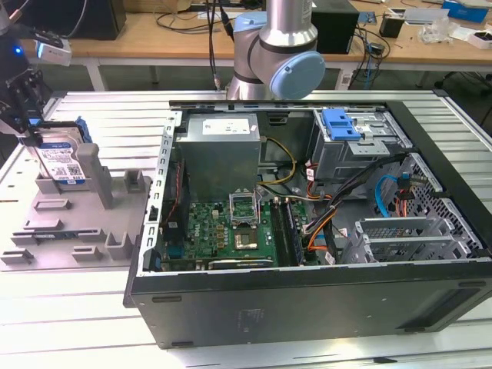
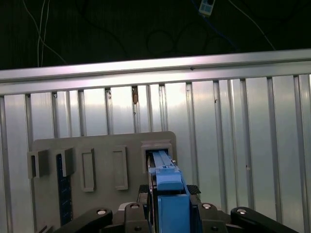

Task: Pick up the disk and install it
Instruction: 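Pick up the disk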

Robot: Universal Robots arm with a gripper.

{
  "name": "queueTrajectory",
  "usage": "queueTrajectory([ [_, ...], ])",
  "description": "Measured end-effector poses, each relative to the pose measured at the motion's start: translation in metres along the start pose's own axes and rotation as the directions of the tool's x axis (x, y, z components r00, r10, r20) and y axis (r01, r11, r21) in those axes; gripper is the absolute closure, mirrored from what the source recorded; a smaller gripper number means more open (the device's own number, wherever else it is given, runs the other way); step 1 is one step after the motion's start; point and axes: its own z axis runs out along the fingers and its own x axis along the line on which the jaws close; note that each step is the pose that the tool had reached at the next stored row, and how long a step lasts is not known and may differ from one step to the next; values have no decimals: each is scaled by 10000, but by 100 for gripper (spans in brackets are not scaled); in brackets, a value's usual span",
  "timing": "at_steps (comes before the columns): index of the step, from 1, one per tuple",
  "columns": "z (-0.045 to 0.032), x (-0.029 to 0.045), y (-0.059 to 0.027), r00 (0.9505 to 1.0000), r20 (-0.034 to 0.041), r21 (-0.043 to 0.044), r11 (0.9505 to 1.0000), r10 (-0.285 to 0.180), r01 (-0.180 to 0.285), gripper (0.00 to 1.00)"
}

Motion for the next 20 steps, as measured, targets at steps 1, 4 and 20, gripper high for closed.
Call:
queueTrajectory([
  [1, 1, 0, 0, 10000, 0, 1, 10000, 0, 0, 61],
  [4, 5, 0, 0, 10000, 0, 1, 10000, 0, 0, 61],
  [20, 12, 0, 0, 10000, 0, 0, 10000, 1, -1, 63],
])
